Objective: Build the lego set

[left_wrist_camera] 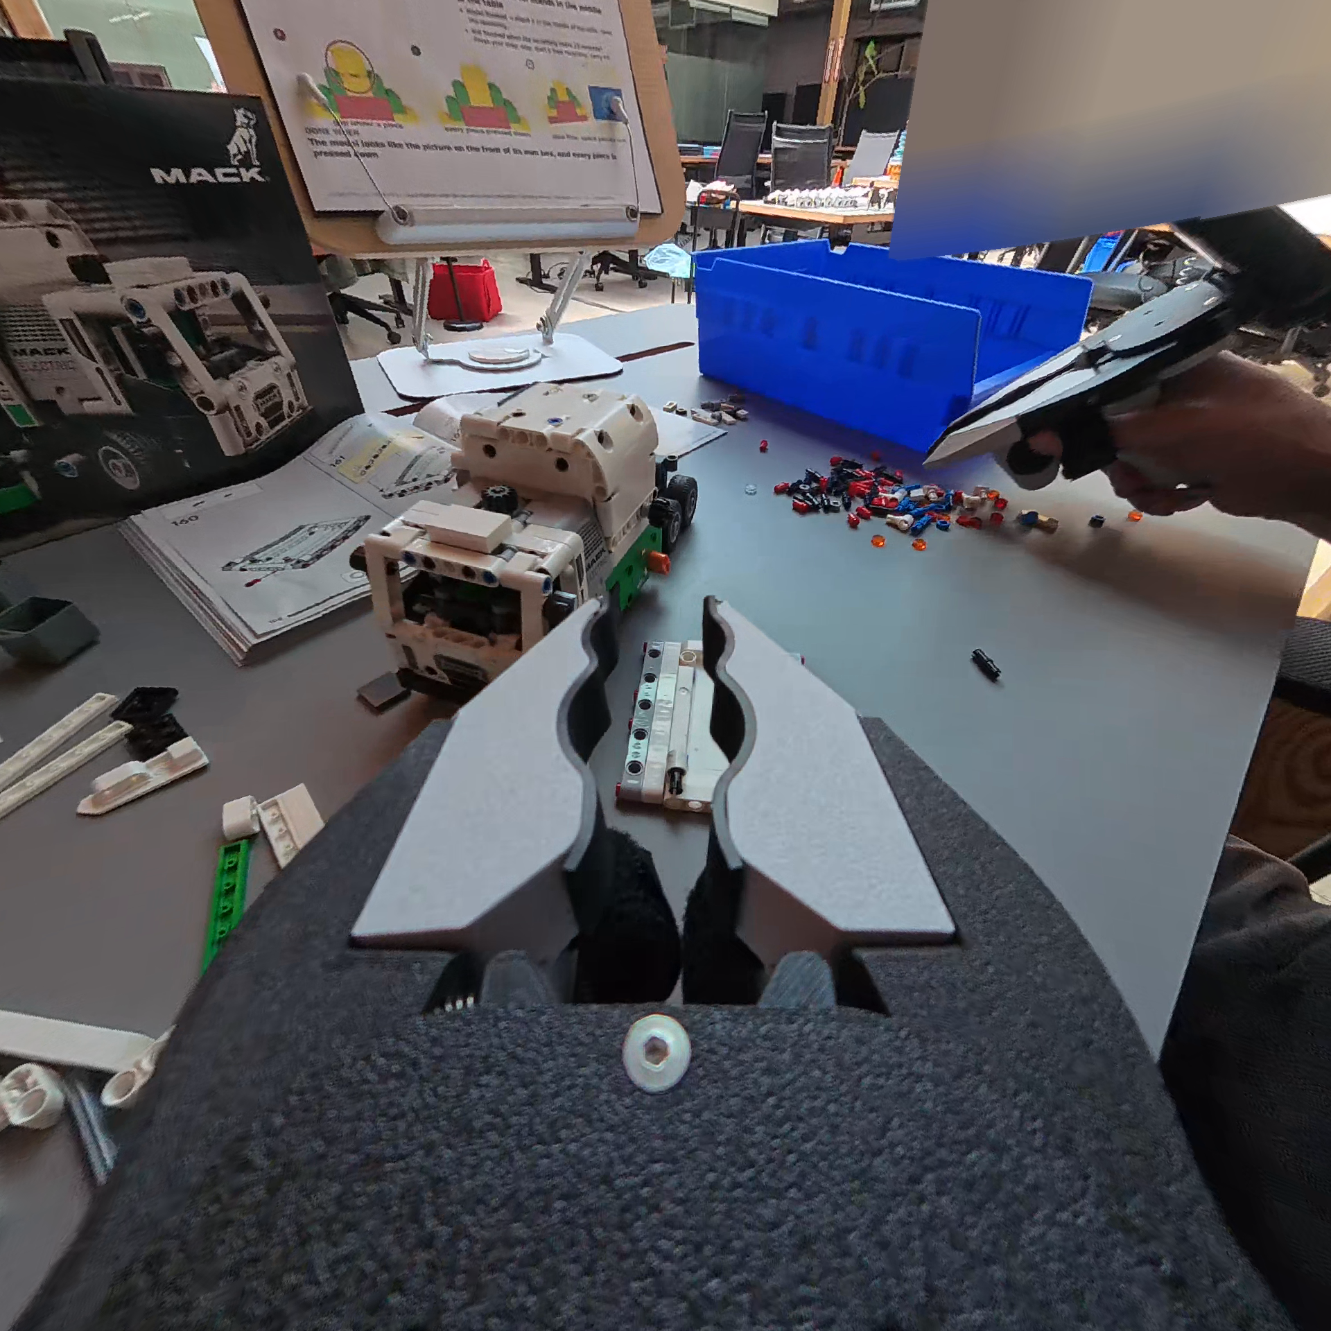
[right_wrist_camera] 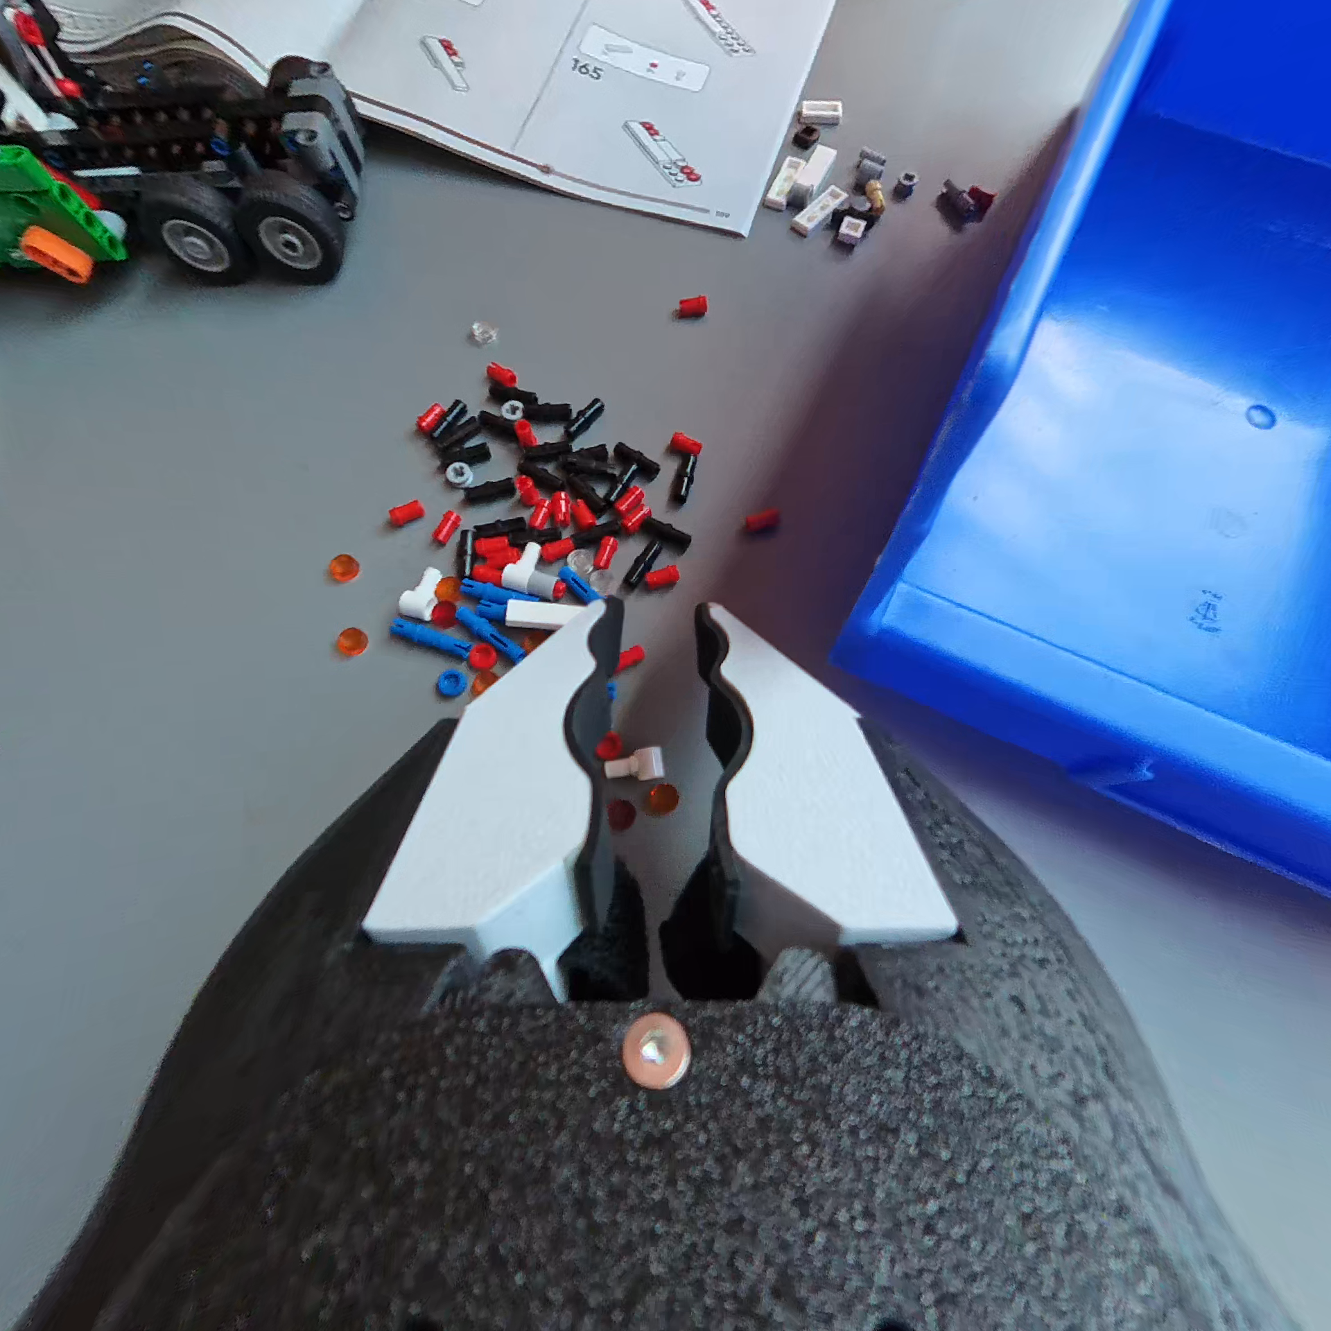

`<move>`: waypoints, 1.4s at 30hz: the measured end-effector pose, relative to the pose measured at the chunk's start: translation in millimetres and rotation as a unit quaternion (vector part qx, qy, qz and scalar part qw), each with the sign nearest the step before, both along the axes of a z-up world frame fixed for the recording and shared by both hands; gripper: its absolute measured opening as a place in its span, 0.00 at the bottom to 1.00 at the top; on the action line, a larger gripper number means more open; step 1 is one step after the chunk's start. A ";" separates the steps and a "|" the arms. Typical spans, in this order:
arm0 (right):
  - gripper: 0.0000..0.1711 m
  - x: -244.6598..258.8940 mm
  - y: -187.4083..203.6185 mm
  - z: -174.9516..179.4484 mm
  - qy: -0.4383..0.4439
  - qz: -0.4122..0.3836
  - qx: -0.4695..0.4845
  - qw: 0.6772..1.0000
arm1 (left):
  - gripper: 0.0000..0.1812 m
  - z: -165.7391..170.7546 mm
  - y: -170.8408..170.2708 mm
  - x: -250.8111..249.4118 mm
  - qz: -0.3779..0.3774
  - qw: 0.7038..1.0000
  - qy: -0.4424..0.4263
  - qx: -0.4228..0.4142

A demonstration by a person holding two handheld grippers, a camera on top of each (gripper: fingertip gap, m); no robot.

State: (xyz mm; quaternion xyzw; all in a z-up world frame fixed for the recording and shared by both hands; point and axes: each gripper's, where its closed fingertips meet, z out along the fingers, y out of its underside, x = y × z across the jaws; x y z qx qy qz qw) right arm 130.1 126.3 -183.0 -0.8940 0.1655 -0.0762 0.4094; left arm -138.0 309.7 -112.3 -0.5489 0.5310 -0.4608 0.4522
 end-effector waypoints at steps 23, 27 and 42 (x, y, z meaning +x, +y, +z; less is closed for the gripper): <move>0.02 3.9 19.3 -9.0 -0.029 -0.001 -0.031 0.999 | 0.11 -0.6 -10.7 -0.4 -0.032 0.999 0.000 0.008; 0.02 -27.9 34.3 27.4 -0.056 0.078 0.050 0.994 | 0.11 -1.1 -10.9 0.0 -0.030 0.999 0.002 0.012; 0.02 -205.2 48.5 -4.4 0.002 0.368 0.001 0.930 | 0.11 -1.9 -12.6 0.5 -0.029 0.999 0.004 0.025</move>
